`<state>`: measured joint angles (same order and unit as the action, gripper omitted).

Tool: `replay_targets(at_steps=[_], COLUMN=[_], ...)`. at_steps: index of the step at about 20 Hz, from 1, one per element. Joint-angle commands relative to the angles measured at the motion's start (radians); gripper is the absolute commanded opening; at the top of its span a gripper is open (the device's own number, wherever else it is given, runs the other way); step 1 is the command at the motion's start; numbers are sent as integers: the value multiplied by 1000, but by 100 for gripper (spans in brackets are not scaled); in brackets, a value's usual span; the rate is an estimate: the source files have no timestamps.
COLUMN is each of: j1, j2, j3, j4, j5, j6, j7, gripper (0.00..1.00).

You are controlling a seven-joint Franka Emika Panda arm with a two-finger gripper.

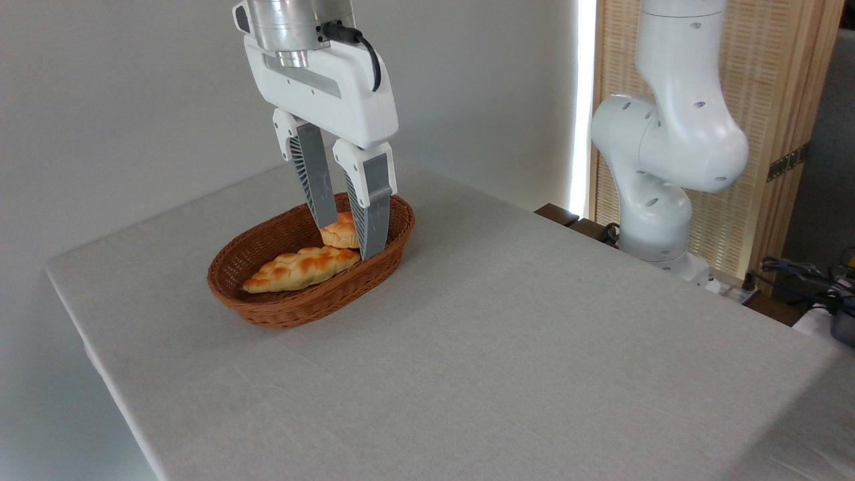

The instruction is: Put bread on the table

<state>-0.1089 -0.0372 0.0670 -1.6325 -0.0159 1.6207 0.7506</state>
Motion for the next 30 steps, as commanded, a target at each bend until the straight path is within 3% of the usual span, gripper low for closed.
replay_targets(at_steps=[1, 7, 10, 19, 22, 27, 30], j1=[-6, -8, -8, -57, -86, -161, -228], j2=[11, 14, 14, 16, 17, 46, 103], j3=[7, -3, -3, -4, -4, -6, -32], j4=[28, 28, 26, 16, 5, -33, -50], j5=[1, -2, -62, -67, -79, -157, -157], j6=[-36, -35, -30, 8, 39, 177, 275], j7=[4, 1, 9, 3, -1, -19, -146], gripper=[100, 100, 100, 100, 100, 100, 100])
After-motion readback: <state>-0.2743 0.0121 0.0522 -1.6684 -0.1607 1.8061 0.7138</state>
